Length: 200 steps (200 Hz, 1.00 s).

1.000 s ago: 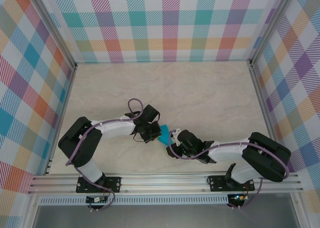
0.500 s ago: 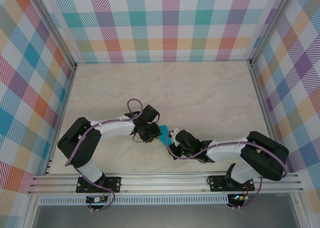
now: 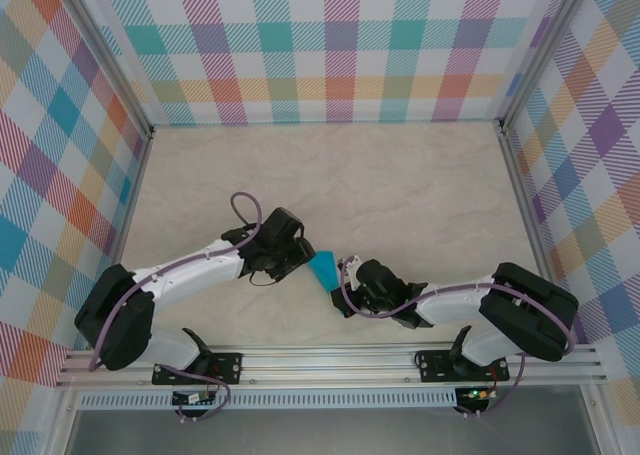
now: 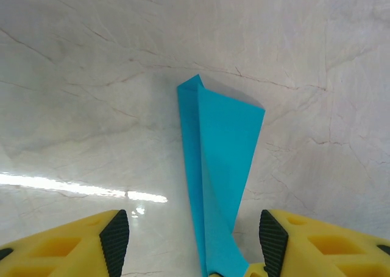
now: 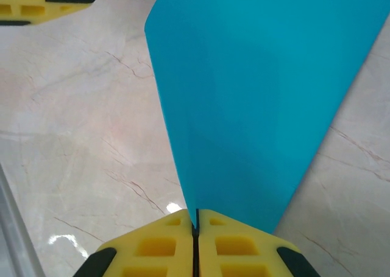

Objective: Fold a paper plane with a square sheet of paper (pick it up from the middle)
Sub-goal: Fold the wing for the fifth time at the center of the table.

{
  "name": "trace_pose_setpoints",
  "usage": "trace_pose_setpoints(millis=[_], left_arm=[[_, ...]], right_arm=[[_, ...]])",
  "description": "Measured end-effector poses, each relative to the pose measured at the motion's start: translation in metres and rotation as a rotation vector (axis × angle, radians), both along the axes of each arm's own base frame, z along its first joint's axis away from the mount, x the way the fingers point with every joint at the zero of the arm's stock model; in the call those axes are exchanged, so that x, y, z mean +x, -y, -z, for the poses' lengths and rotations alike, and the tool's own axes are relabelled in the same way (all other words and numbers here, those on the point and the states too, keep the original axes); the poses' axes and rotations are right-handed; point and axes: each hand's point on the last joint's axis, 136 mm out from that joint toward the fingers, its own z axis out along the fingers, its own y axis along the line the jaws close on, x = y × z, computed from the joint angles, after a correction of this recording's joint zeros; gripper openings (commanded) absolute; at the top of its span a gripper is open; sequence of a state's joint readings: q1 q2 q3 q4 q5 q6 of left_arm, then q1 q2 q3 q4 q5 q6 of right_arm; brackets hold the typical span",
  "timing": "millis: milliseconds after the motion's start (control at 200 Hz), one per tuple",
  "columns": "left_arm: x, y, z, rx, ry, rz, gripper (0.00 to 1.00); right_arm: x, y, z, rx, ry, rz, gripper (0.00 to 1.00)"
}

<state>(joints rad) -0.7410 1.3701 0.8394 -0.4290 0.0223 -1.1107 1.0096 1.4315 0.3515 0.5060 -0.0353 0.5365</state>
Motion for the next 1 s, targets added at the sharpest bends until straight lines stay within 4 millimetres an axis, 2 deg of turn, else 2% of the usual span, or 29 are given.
trace_pose_setpoints(millis=[145,370,725,1000], left_arm=[[-0.008,-0.017,-0.003,0.019,0.033,-0.023,0.58],[-0.017,-0.027,-0.004,-0.017,0.076,-0.029,0.53],[-0.012,-0.006,-0.005,-0.143,0.135,0.013,0.46],[-0.010,0.012,-0.003,-0.224,0.154,0.075,0.43]], right_arm=[[0.002,-0.003,0.002,0.044,-0.043,0.024,0.07],[0.000,0.003,0.011,0.092,-0.125,0.072,0.08],[0.008,0.008,0.016,0.167,-0.289,0.142,0.09],[0.015,-0.003,0.015,0.268,-0.414,0.126,0.09]])
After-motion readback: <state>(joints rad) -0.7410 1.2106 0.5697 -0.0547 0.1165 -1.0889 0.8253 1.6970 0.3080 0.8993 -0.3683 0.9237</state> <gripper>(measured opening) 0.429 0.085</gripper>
